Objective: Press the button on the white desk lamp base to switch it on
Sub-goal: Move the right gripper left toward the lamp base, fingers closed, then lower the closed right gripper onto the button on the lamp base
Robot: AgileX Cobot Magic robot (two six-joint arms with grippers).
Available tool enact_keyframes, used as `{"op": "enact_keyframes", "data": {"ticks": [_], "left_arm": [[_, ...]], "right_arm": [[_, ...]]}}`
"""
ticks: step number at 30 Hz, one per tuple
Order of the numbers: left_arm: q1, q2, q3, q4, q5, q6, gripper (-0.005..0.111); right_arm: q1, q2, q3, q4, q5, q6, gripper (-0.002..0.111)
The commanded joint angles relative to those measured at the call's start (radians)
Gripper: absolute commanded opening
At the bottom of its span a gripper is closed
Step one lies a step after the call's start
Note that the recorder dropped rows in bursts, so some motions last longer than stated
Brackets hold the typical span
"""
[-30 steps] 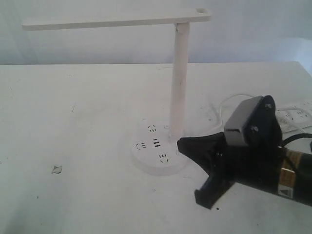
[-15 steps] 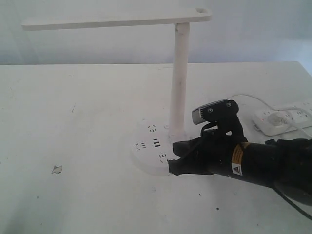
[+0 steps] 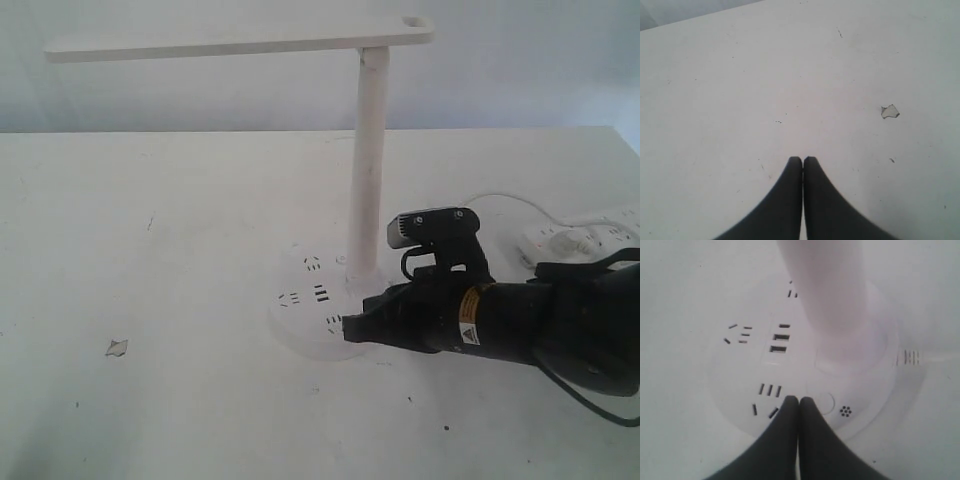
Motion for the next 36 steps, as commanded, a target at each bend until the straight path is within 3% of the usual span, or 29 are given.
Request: {"op": "enact_keyframes", "data": {"ticks": [1, 36], "left_arm": [[0.003, -0.004, 0.003, -0.006, -0.001, -0.001, 0.000], [0.003, -0.004, 0.003, -0.006, -0.001, -0.001, 0.000]], "right_arm": [[0.001, 0.004, -0.027, 0.000, 0.006, 0.008, 0.000], [0.001, 0.048, -0.095, -0.034, 0.130, 0.102, 0.000]]}}
